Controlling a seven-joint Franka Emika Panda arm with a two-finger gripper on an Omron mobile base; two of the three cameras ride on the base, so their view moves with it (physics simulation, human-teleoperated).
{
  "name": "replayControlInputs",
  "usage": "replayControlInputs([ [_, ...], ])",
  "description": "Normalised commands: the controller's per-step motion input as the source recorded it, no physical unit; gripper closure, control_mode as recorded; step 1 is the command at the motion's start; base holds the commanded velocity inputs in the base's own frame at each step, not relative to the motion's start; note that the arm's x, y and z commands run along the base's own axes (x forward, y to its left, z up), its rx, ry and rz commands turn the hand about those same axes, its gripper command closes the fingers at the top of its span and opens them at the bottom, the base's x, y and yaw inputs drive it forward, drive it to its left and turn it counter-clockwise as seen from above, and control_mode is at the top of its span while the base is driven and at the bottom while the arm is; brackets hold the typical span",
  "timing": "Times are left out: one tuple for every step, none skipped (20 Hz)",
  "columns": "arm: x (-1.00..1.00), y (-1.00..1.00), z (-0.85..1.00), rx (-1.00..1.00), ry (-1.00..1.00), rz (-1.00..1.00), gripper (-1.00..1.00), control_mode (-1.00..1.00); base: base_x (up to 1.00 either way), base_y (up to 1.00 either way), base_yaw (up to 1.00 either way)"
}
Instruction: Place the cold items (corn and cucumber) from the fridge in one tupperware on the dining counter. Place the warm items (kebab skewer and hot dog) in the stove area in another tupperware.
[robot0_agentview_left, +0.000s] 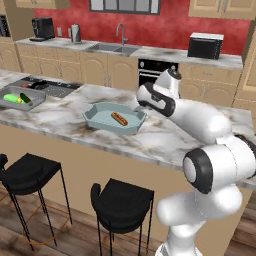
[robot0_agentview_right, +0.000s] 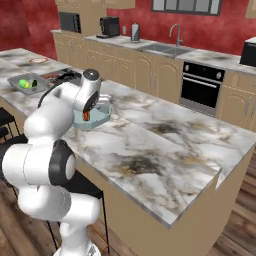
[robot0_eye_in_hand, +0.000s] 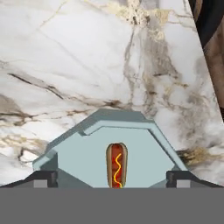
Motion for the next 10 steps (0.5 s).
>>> replayControlInputs([
  [-1.0,-0.58,0.38,0.0,-0.06,0.0,-1.0,-1.0,0.0,0.0,0.0],
  [-1.0,-0.56,0.43,0.0,-0.04,0.0,-1.0,-1.0,0.0,0.0,0.0],
  [-1.0,-0.45,0.49,-0.03,0.0,0.0,-1.0,-1.0,0.0,0.0,0.0],
  [-1.0,-0.41,0.54,-0.07,0.0,0.0,-1.0,-1.0,0.0,0.0,0.0],
  [-1.0,-0.39,0.54,-0.08,0.0,0.0,-1.0,-1.0,0.0,0.0,0.0],
  [-1.0,-0.36,0.53,-0.1,-0.01,0.0,-1.0,-1.0,0.0,0.0,0.0],
  [-1.0,-0.29,0.47,-0.13,-0.01,0.0,-1.0,-1.0,0.0,0.0,0.0],
  [-1.0,-0.21,0.39,-0.14,0.0,0.0,-1.0,-1.0,0.0,0.0,0.0],
  [-1.0,-0.21,0.34,-0.13,0.0,0.0,-1.0,-1.0,0.0,0.0,0.0],
  [-1.0,-0.19,0.31,-0.13,-0.02,0.0,-1.0,-1.0,0.0,0.0,0.0],
])
